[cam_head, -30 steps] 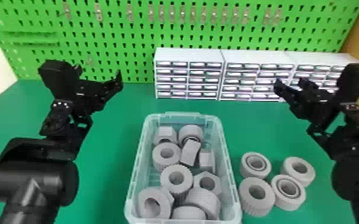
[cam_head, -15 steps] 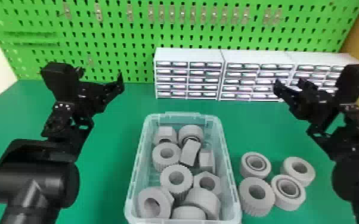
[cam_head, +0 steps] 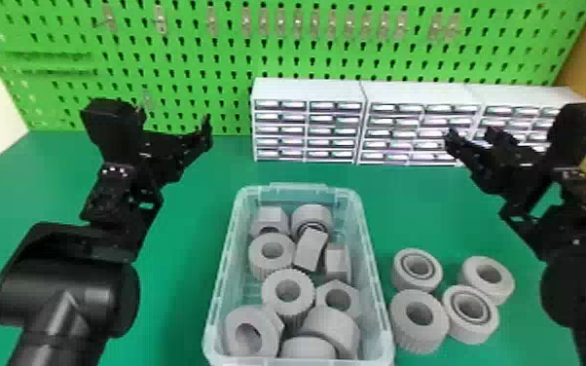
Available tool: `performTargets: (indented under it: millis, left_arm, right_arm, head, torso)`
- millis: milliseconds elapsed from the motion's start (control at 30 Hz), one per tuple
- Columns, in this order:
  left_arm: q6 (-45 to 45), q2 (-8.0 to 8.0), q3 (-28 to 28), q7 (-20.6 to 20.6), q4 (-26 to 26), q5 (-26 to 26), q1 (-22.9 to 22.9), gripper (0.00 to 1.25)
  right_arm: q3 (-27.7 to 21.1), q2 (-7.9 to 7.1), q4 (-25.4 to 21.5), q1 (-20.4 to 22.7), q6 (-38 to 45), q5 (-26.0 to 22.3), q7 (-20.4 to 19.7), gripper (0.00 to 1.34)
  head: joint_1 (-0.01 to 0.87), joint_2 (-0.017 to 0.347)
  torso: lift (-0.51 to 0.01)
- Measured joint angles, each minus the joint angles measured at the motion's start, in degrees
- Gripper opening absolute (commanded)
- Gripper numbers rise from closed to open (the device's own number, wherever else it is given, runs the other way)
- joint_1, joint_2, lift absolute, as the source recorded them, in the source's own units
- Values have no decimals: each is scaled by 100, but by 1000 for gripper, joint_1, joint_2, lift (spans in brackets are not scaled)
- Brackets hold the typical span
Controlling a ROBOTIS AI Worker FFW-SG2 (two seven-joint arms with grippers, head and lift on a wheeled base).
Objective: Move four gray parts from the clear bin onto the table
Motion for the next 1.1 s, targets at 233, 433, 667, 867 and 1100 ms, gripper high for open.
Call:
performTargets:
  millis: [233, 433, 667, 867, 1100]
  left_arm:
    - [9, 0, 21, -1, 0, 30, 41, 1124]
    - [10, 0, -20, -1, 4, 35, -10, 1123]
    - [9, 0, -33, -1, 9, 38, -9, 1121]
    - [3, 0, 11, -1, 9, 56, 9, 1120]
    - [1, 0, 20, -1, 9, 65, 8, 1120]
  right_arm:
    - [3, 11, -5, 15, 0, -12, 0, 825]
    - [-31, 15, -39, 42, 0, -27, 0, 825]
    - [-7, 27, -45, 15, 0, -57, 0, 825]
    - [-2, 24, -45, 15, 0, -57, 0, 825]
    - [19, 28, -44, 12, 0, -17, 0, 825]
  head:
    - [678, 34]
    - [678, 34]
    - [678, 34]
    - [678, 34]
    - [678, 34]
  torso:
    - [-50]
    - [-50]
    - [-50]
    - [-50]
    - [-50]
